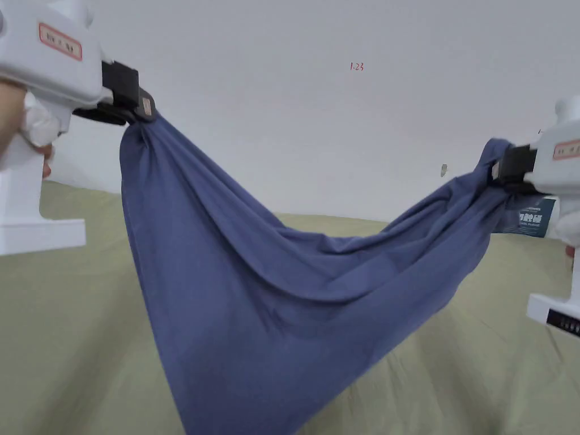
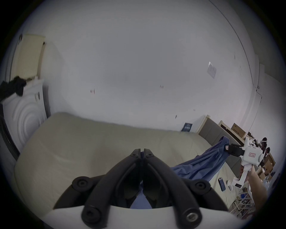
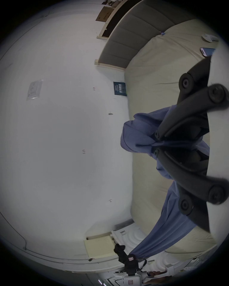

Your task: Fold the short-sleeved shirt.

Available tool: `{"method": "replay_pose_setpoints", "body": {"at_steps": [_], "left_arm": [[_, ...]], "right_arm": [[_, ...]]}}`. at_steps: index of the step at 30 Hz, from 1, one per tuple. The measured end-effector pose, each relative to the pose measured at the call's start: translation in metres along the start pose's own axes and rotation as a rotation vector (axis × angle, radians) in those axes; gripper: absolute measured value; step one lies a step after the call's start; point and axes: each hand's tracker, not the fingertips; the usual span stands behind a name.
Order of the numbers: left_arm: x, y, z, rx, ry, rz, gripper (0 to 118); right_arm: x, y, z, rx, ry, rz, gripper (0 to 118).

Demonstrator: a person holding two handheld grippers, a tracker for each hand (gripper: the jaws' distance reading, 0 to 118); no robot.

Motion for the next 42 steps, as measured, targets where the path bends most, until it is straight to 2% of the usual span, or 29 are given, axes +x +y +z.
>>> {"method": "replay_pose_setpoints", "body": {"at_steps": [3, 5, 9, 18, 22, 28, 33, 38, 39, 42], "left_arm": [[0.001, 0.026, 0.002, 0.032, 0.053, -0.032, 0], [-0.005, 0.037, 0.000, 0.056, 0.058, -0.007, 0], [-0.021, 0.053, -0.005, 0.092, 0.129, 0.035, 0], [-0.032, 0.034, -0.018, 0.107, 0.154, 0.093, 0], [-0.050, 0.021, -0.040, 0.096, 0.138, 0.114, 0], [-0.056, -0.016, -0.061, 0.028, 0.116, 0.122, 0], [-0.074, -0.050, -0.069, -0.031, 0.127, 0.109, 0], [-0.084, -0.098, -0.058, -0.111, 0.088, 0.163, 0], [-0.096, -0.108, -0.060, -0.116, 0.083, 0.174, 0], [-0.105, -0.139, -0.053, -0.168, 0.090, 0.162, 0]], "right_arm": [[0.005, 0.029, -0.007, 0.043, -0.005, -0.021, 6], [0.011, 0.046, -0.015, 0.064, -0.009, -0.048, 6], [0.025, 0.072, -0.031, 0.082, -0.084, -0.089, 6], [0.057, 0.080, -0.052, 0.125, -0.107, -0.112, 6], [0.056, 0.059, -0.061, 0.104, -0.100, -0.076, 6], [0.065, 0.021, -0.080, 0.029, -0.071, -0.068, 6], [0.076, -0.014, -0.078, -0.015, -0.073, -0.085, 6], [0.088, -0.061, -0.067, -0.064, -0.050, -0.119, 6], [0.091, -0.075, -0.063, -0.073, -0.015, -0.146, 6], [0.096, -0.110, -0.051, -0.124, -0.005, -0.188, 6]]}}
